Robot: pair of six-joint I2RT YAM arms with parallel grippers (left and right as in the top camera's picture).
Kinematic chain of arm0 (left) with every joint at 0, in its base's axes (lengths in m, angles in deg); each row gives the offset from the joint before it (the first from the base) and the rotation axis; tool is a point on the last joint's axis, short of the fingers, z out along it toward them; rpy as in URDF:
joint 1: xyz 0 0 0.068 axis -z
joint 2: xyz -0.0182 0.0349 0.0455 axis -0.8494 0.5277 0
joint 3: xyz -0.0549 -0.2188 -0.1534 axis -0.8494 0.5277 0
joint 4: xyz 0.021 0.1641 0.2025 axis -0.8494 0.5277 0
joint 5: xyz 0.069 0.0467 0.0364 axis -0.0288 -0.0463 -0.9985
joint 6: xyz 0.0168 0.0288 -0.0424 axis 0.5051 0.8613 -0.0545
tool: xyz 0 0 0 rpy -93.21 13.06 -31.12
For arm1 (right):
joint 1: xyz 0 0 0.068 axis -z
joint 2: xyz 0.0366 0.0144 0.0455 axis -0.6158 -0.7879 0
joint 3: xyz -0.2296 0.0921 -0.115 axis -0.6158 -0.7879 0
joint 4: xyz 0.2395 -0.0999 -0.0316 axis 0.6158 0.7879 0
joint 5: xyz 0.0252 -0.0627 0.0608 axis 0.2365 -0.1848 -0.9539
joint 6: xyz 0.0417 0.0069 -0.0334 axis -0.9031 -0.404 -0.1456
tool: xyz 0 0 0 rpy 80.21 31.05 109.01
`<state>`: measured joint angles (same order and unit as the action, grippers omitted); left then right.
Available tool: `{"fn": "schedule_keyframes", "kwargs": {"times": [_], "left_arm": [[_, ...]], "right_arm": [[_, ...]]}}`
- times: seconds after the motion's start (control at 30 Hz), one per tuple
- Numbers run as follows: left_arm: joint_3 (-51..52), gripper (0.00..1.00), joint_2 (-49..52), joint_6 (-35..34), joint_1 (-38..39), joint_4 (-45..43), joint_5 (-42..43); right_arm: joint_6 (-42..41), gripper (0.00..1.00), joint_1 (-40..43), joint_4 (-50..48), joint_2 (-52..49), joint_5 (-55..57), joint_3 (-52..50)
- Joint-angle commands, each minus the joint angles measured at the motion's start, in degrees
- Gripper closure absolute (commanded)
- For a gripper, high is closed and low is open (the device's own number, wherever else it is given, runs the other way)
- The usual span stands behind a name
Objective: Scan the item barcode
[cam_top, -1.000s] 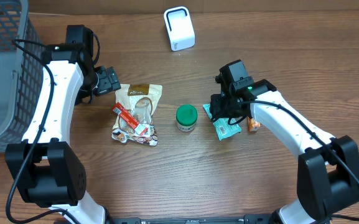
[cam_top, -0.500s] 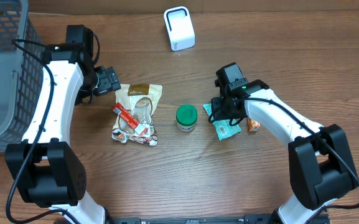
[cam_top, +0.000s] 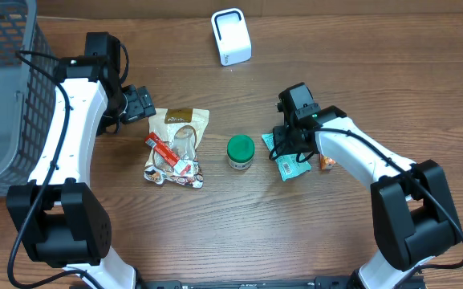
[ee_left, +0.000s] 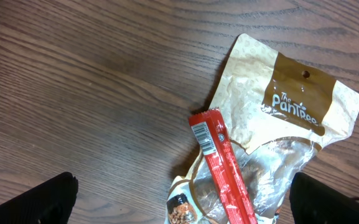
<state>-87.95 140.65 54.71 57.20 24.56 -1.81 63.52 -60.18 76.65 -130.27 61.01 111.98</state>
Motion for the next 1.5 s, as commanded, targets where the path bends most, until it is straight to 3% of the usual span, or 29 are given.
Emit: {"fn": "schedule_keyframes", "kwargs": {"times": [0.0, 0.33, 0.7, 1.07, 1.47], "left_arm": [[-0.9, 0.0, -0.3, 0.9, 0.0, -0.1, -0.3], [-0.9, 0.0, -0.3, 0.9, 0.0, -0.1, -0.3], [-1.0, 0.0, -0.3, 0.9, 0.0, -0.1, -0.3], [-0.9, 0.0, -0.3, 0.9, 0.0, -0.1, -0.3], [-0.9, 0.0, -0.3, 0.9, 0.0, -0.1, -0.3]], "right_arm": [[0.5, 0.66, -0.3, -0.4, -0.2, 1.9, -1.9], [0.0, 0.65, -0.3, 2.6, 0.7, 8.3, -1.6], [-1.4, 0.66, -0.3, 6.7, 2.0, 8.3, 1.4], [-1.5, 0.66, -0.3, 4.9, 2.0, -4.8, 1.4], [-1.7, 0.66, -0.4, 4.3, 3.1, -6.9, 2.8]]}}
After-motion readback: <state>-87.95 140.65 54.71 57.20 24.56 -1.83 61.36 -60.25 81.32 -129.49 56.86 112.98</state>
